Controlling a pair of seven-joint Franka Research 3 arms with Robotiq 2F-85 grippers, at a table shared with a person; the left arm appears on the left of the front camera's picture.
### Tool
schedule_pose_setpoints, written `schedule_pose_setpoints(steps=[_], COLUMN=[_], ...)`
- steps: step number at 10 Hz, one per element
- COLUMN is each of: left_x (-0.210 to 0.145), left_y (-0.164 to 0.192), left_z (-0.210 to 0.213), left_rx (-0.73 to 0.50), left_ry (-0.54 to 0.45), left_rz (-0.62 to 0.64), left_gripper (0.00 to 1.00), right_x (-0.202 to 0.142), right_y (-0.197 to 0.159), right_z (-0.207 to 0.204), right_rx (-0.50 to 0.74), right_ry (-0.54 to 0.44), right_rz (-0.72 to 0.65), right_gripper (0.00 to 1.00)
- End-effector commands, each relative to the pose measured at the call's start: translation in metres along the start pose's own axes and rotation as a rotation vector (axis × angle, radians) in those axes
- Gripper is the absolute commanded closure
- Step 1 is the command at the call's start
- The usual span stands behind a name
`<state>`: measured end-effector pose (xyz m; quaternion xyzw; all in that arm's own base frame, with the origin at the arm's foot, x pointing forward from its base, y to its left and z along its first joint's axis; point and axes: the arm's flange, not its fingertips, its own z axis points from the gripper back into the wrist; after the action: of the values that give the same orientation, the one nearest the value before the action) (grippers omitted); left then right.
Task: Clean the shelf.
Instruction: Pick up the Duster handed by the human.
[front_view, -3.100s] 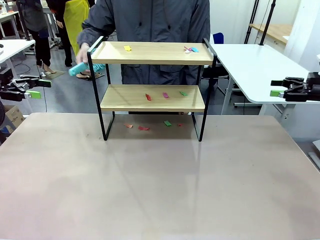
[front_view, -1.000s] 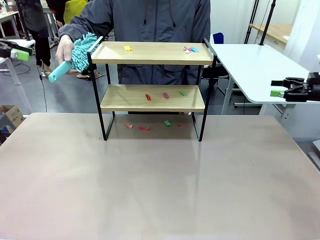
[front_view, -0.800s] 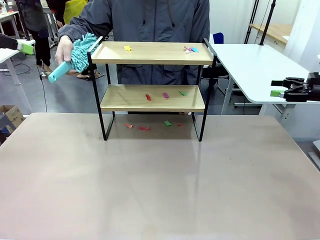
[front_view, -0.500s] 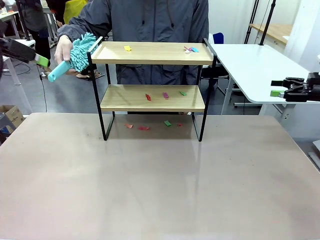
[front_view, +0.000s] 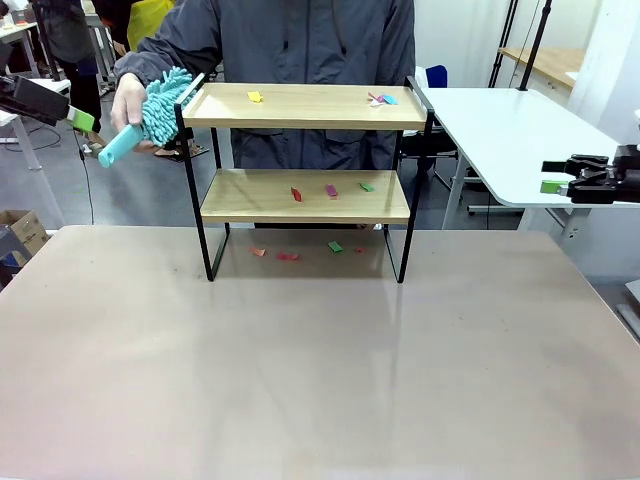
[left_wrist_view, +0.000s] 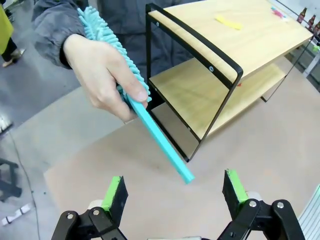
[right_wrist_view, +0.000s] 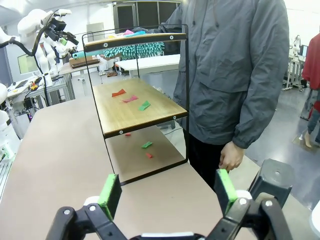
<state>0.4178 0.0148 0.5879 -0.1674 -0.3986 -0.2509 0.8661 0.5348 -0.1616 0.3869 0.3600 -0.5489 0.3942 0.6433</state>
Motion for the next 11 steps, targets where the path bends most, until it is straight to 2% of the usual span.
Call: schedule_pose_setpoints(steps=[1,3,4,7,11], left_x=[0.001,0.026,0.034,0.043,0.033], left_y=[-0.003,-0.028,-0.036,-0.047,-0.053], left_z=[-0.002,0.011,0.007,-0.017,-0.053], left_rx=[0.004,0.056,0.131,0.23,0.29], left_ry=[0.005,0.068,0.093,0.203,0.218], left_rz=[0.0,0.07,0.076,0.11,0.125], left_gripper=[0.0,0.0,0.0,0.0,0.0], right_x=[0.003,0.003,0.003,0.003,0.003], right_y=[0.0,0.0,0.0,0.0,0.0], right_z=[-0.001,-0.001,-0.001,-0.001,-0.001], right_rx=[-0.001,-0.001,-0.001,-0.001,-0.001], right_ry=[0.014,0.014,0.014,0.014,0.014], right_rz=[0.006,0.006,0.006,0.006,0.006], right_gripper=[0.0,0.0,0.0,0.0,0.0])
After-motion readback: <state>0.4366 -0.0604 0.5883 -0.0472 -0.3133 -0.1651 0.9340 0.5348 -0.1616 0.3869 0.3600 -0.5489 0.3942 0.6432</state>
